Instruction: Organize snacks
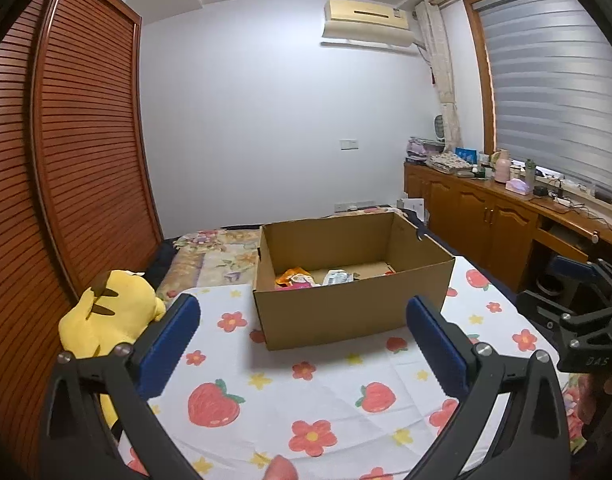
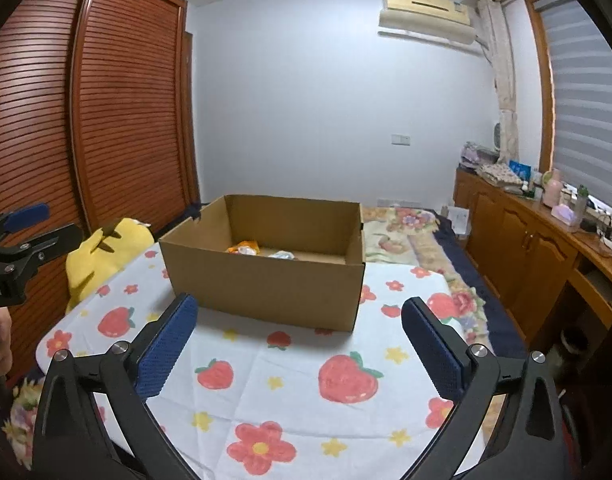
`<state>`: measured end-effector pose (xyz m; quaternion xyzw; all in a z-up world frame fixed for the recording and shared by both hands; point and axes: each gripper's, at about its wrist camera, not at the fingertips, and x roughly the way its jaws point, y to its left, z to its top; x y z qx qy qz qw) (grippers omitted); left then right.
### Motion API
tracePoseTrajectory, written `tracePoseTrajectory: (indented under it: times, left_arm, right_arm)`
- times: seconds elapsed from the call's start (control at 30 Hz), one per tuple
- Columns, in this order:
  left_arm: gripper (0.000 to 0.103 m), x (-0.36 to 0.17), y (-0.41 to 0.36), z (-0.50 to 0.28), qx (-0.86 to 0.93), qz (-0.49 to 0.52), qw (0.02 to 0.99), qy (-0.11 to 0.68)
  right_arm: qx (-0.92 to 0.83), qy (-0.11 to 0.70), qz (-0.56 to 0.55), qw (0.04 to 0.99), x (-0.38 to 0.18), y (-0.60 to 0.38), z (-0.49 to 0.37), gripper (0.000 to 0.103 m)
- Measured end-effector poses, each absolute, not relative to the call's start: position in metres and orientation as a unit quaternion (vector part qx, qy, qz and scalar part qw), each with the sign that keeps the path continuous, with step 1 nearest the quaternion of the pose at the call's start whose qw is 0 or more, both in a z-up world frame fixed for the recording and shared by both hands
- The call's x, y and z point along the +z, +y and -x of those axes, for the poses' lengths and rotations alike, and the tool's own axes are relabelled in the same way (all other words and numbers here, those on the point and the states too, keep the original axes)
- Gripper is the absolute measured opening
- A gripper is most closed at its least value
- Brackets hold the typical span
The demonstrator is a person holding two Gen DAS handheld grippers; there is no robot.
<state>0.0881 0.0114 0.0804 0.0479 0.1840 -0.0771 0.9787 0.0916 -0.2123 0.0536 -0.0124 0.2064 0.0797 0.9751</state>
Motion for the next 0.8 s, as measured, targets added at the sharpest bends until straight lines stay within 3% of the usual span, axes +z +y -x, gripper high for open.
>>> tracePoseTrajectory:
  times: [0.8]
  left_arm:
    - [0.103, 0.014, 0.014, -0.057, -0.046, -0.037, 0.968, 0.242]
  right_arm:
    - [0.049, 0.197, 0.008, 0.979, 0.032, -0.207, -0.060, 0.103]
